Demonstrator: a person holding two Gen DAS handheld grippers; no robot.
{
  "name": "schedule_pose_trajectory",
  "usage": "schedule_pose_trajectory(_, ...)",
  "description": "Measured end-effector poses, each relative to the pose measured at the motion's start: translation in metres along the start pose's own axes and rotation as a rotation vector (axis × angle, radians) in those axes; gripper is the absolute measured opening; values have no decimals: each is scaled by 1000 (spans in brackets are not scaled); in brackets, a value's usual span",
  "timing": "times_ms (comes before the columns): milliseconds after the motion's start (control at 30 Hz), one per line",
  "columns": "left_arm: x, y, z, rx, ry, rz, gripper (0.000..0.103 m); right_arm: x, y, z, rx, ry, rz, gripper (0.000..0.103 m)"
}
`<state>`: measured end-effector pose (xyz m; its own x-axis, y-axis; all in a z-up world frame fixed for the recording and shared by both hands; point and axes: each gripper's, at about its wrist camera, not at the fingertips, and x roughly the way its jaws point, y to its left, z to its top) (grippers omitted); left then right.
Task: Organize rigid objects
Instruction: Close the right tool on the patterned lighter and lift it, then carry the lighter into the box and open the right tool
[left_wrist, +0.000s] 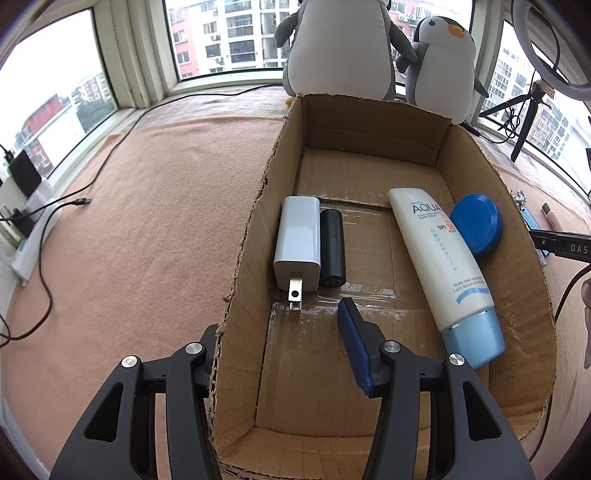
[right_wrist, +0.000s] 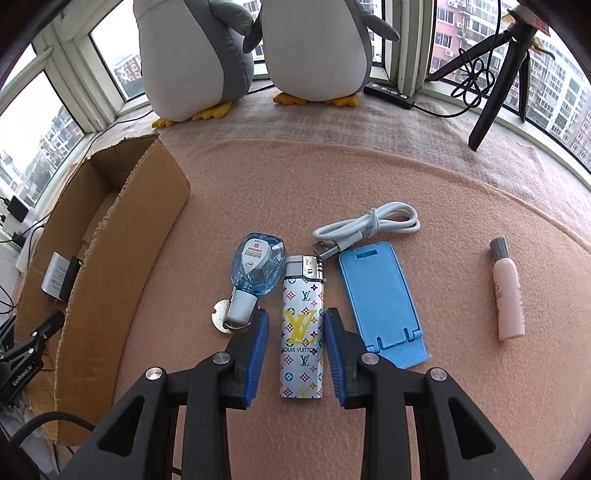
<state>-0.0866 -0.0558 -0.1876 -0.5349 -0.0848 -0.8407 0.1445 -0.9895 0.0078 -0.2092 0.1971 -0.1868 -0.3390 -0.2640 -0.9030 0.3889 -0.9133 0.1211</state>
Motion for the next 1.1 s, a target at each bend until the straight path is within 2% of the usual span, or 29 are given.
schedule_pose_trajectory(133, 0, 0, 0, -1, 0, 0, 52, 0, 4, -1, -42, 7, -37, 22)
schedule_pose_trajectory(400, 0, 0, 0, -2, -1, -1, 52, -12, 1, -22, -35, 12, -16, 21)
schedule_pose_trajectory(700, 0, -1, 0, -1, -1, -1, 52, -33, -5, -48, 71, -42, 33, 21)
schedule_pose_trajectory(900, 0, -2, 0, -1, -2, -1, 52, -53, 2, -37, 80, -90, 60, 21)
schedule_pose_trajectory(1100, 0, -2, 0, -4, -5, -3, 52, -73, 32, -16, 22, -142, 114, 21)
